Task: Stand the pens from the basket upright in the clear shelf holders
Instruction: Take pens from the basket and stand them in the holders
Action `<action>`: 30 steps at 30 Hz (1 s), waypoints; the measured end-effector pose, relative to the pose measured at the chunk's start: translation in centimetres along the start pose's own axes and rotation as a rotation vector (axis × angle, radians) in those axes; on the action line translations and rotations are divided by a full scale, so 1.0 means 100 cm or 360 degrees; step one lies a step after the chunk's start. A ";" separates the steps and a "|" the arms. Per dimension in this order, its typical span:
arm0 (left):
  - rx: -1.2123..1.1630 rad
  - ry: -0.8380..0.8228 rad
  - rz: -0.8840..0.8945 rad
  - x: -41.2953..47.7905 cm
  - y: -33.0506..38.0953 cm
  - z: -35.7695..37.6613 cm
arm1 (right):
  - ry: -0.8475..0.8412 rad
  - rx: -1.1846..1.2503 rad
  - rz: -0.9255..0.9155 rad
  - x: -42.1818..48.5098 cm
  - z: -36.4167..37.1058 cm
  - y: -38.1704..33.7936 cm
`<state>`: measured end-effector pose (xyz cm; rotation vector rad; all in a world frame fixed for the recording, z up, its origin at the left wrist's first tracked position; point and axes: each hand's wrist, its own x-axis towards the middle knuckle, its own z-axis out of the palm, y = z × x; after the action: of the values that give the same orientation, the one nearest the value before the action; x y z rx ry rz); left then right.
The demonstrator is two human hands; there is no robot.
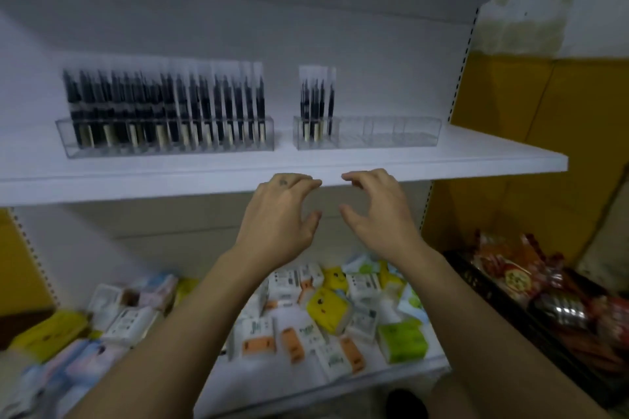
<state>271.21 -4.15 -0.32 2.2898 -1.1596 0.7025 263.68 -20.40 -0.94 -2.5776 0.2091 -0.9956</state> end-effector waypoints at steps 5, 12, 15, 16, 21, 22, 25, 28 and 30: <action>-0.0053 -0.0286 -0.0122 -0.051 -0.004 0.044 | -0.0284 -0.0144 0.0187 -0.058 0.041 0.023; -0.0160 -0.0732 -0.0372 -0.127 -0.017 0.122 | -0.0980 -0.0128 0.0484 -0.143 0.117 0.065; -0.0241 -0.0978 -0.0547 -0.168 -0.027 0.154 | -0.1261 -0.0098 0.0645 -0.180 0.147 0.080; -0.0266 -0.1062 -0.0621 -0.182 -0.030 0.164 | -0.1369 -0.0088 0.0693 -0.191 0.157 0.085; -0.0430 -0.1391 -0.0927 -0.242 -0.037 0.211 | -0.1699 0.0000 0.0795 -0.237 0.201 0.097; -0.0458 -0.1455 -0.0996 -0.250 -0.039 0.220 | -0.1743 -0.0016 0.0785 -0.244 0.207 0.099; -0.0506 -0.1624 -0.1088 -0.270 -0.045 0.243 | -0.1935 -0.0073 0.0812 -0.261 0.217 0.106; -0.0422 -0.1826 -0.1140 -0.292 -0.051 0.262 | -0.2079 -0.0139 0.0818 -0.279 0.228 0.120; -0.0447 -0.1949 -0.1248 -0.308 -0.056 0.277 | -0.2155 -0.0142 0.0814 -0.288 0.238 0.131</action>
<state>266.42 -0.16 -41.69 2.5471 -0.5192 -1.2036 258.30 -18.05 -40.06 -2.4584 0.4669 0.9576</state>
